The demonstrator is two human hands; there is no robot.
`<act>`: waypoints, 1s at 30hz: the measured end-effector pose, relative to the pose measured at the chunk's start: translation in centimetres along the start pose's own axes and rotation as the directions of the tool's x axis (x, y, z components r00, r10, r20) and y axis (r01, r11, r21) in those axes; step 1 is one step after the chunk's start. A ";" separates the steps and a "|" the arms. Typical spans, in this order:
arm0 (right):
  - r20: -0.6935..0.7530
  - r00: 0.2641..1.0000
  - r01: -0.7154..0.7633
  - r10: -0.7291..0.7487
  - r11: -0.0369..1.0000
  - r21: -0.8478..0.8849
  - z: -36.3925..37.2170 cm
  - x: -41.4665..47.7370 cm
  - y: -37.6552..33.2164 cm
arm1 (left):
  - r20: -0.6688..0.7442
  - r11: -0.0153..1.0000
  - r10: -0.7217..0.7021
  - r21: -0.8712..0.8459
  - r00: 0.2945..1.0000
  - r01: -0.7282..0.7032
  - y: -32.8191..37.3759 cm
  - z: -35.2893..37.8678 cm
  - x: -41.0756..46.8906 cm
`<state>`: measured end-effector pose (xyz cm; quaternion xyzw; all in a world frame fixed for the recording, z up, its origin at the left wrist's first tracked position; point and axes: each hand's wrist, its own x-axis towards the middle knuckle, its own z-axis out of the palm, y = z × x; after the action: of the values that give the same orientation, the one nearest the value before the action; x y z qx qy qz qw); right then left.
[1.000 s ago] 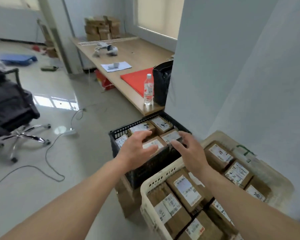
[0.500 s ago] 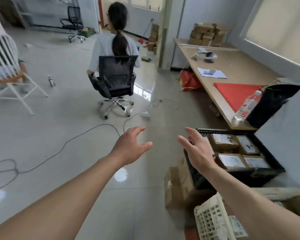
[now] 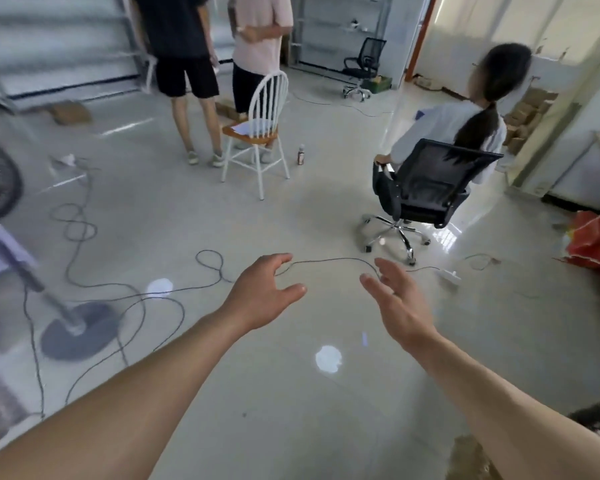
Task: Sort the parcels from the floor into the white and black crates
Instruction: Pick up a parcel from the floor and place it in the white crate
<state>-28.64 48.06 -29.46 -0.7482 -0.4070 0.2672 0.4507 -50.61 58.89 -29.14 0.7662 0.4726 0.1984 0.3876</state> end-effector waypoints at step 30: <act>0.878 0.377 0.632 -0.294 0.775 -0.011 35.0 -3.9 -13.8 | -0.612 0.732 -0.651 -0.350 0.448 0.584 -18.9 -16.4 -24.4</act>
<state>-62.58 64.37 -32.79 -0.4415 -0.8068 0.3755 0.1149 -83.97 48.91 -32.16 0.3871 0.8183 0.3389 0.2561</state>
